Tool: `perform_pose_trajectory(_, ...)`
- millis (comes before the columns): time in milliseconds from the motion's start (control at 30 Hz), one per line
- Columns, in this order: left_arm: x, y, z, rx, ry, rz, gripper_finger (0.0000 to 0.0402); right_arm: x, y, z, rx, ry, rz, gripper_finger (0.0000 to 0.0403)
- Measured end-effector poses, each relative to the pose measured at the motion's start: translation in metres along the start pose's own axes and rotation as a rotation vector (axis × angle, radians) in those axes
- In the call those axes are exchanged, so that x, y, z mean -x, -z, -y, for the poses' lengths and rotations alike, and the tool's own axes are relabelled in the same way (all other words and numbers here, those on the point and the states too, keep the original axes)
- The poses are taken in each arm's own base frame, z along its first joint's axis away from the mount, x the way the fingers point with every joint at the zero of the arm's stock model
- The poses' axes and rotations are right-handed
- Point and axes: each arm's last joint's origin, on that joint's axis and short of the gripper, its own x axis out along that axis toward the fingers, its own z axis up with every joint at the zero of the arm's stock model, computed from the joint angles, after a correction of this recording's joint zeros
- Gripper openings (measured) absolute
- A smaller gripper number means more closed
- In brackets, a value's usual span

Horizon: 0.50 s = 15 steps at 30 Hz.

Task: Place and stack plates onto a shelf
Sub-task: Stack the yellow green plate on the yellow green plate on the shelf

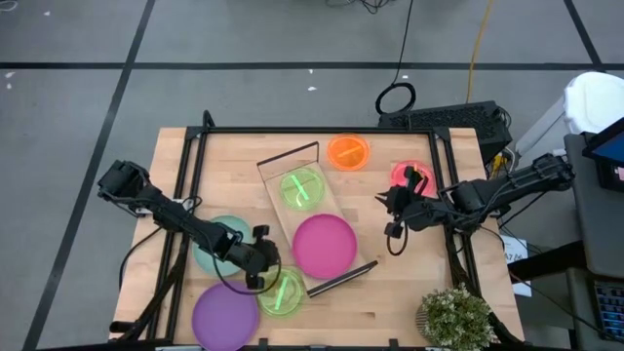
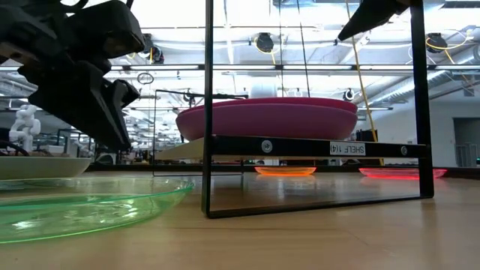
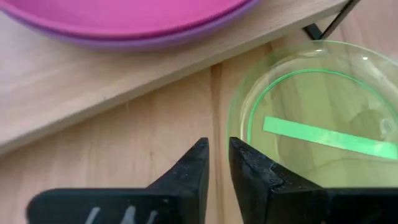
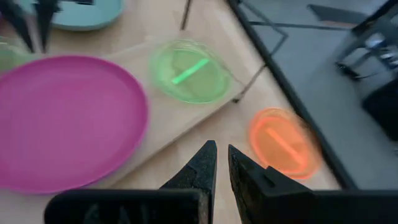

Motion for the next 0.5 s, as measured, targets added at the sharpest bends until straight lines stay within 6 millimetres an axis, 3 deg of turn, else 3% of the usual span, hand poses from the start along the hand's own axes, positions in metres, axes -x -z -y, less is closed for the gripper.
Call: perform_pose_trajectory(500, -0.004, 0.003, -0.004, 0.162, -0.018, -0.040, 0.0210, -0.022, 0.015, -0.015, -0.008, -0.085, 0.083, 0.0027)
